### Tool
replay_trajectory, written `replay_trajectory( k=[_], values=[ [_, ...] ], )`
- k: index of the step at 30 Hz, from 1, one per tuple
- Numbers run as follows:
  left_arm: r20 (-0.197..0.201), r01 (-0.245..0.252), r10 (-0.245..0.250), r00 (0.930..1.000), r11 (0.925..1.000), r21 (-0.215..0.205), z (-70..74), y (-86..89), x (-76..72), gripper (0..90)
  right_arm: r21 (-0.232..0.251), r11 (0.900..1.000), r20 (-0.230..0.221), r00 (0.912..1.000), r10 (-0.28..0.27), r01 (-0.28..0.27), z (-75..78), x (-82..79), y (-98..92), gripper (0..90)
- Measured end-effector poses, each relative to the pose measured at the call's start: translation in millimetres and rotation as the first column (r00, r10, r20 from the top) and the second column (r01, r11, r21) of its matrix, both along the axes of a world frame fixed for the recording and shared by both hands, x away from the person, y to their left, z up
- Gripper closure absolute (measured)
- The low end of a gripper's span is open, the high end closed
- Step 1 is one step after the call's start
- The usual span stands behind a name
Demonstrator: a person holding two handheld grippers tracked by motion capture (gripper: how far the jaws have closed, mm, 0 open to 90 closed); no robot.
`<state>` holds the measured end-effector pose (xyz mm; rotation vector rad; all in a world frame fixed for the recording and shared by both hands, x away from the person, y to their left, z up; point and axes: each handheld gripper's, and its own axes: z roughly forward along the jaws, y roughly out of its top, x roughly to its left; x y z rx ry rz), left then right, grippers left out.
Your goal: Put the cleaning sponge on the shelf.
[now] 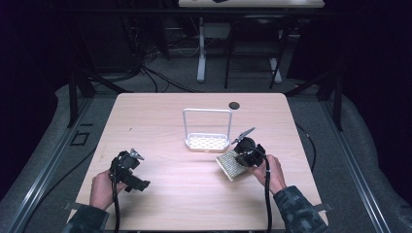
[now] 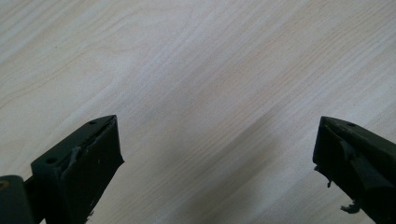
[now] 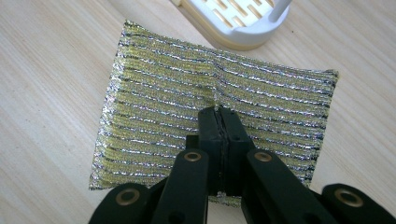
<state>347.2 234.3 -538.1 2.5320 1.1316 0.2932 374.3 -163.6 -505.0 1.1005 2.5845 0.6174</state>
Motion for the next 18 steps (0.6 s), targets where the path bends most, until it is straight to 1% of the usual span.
replay_trajectory(
  k=[4,6,7,11,12,13,15,16,18],
  values=[
    [0.000,0.002,-0.002,1.0000,1.0000,-0.004,0.5,0.3,-0.2,2.0,-0.009,1.000,0.012,0.9997,0.022,-0.021,2.1,-3.0,4.3,89.8],
    [0.001,0.002,-0.002,1.0000,1.0000,-0.001,0.1,-0.1,-0.2,2.0,-0.008,1.000,0.012,0.9997,0.020,-0.020,2.6,-3.7,5.2,89.8],
    [0.002,0.002,-0.002,1.0000,1.0000,0.000,0.1,-0.2,-0.2,2.0,-0.005,1.000,0.016,0.9994,0.029,-0.029,2.9,-4.1,6.2,89.8],
    [0.000,0.001,-0.001,1.0000,1.0000,-0.001,0.0,-0.2,-0.1,1.9,-0.008,0.999,0.012,0.9993,0.035,-0.035,4.0,-4.5,7.3,89.8],
    [0.000,0.003,-0.003,1.0000,1.0000,-0.002,0.0,-0.1,-0.1,1.9,-0.001,0.999,0.017,0.9991,0.039,-0.039,3.5,-4.6,7.8,89.8],
    [0.000,0.003,-0.003,1.0000,1.0000,-0.002,0.0,0.0,-0.1,2.0,-0.010,0.999,0.015,0.9992,0.036,-0.036,4.4,-5.0,8.3,89.8],
    [0.000,0.003,-0.003,1.0000,1.0000,0.000,-0.1,-0.2,-0.2,2.0,-0.009,0.999,0.011,0.9992,0.039,-0.039,4.8,-5.4,9.0,89.8],
    [0.000,0.003,-0.003,1.0000,1.0000,0.000,-0.1,-0.3,-0.2,2.0,-0.003,0.999,0.021,0.9988,0.043,-0.043,4.8,-5.6,9.3,89.8],
    [0.000,0.004,-0.004,1.0000,1.0000,0.002,-0.2,-0.7,-0.1,2.0,-0.004,0.999,0.027,0.9986,0.046,-0.046,5.2,-5.7,9.7,89.8]
  ],
)
